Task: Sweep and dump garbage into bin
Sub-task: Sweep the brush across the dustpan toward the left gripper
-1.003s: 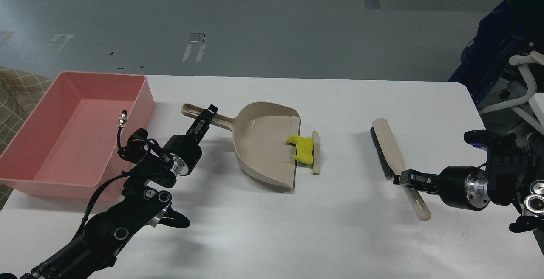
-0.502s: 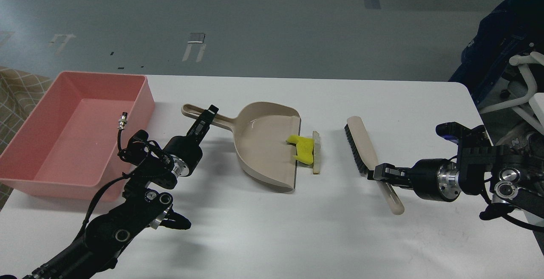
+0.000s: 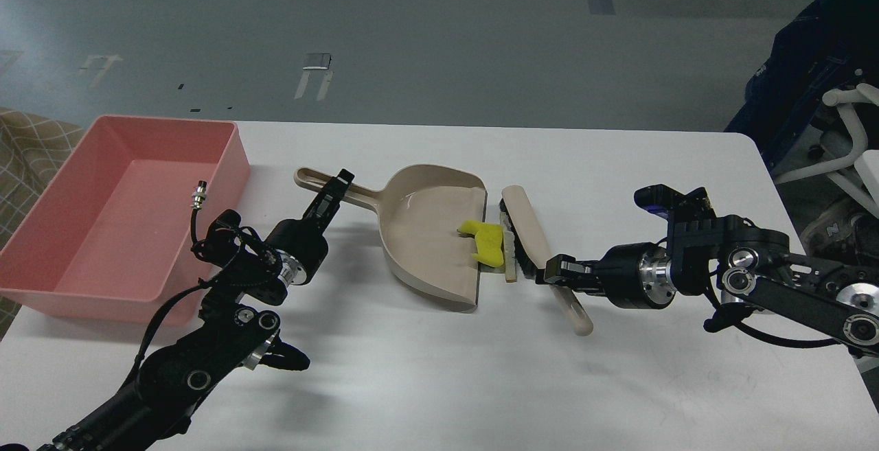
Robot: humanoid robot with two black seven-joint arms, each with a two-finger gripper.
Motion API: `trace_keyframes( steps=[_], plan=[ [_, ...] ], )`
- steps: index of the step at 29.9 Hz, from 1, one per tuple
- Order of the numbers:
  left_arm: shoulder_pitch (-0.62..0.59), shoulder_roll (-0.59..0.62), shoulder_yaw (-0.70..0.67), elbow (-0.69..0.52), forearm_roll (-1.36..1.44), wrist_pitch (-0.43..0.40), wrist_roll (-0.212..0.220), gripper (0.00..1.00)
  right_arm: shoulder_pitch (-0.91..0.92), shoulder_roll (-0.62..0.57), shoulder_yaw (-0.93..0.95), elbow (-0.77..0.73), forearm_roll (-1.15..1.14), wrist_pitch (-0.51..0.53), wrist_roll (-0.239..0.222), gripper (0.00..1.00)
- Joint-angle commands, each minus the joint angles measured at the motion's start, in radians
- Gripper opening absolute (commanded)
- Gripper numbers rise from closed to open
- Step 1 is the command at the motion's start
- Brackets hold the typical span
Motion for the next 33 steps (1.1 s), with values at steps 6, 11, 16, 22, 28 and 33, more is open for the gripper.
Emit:
trace_keyframes(
  steps=[6, 11, 16, 22, 28, 33],
  plan=[
    [0.0, 0.0, 0.0, 0.0, -0.002, 0.0, -0.001, 0.0, 0.021, 0.144, -0.003, -0.08, 0.036, -0.003, 0.01, 0.0],
    [0.001, 0.002, 0.0, 0.0, -0.002, 0.0, -0.001, 0.0, 0.035, 0.186, -0.003, -0.093, 0.044, -0.007, 0.015, 0.0],
    [0.001, 0.0, 0.0, 0.0, -0.002, 0.0, -0.001, 0.0, 0.056, 0.192, -0.002, -0.091, 0.088, -0.007, 0.017, 0.0],
    [0.003, -0.001, -0.002, 0.0, -0.002, 0.0, -0.001, 0.0, 0.085, 0.19, 0.001, -0.088, 0.116, -0.009, 0.021, 0.0],
    [0.001, -0.001, -0.002, 0.0, -0.009, 0.0, 0.0, 0.0, 0.113, 0.169, 0.003, -0.087, 0.12, -0.009, 0.027, 0.0],
    [0.001, 0.0, -0.011, 0.0, -0.023, -0.002, 0.0, 0.0, 0.13, 0.123, 0.012, -0.077, 0.12, -0.009, 0.027, 0.0]
  ],
)
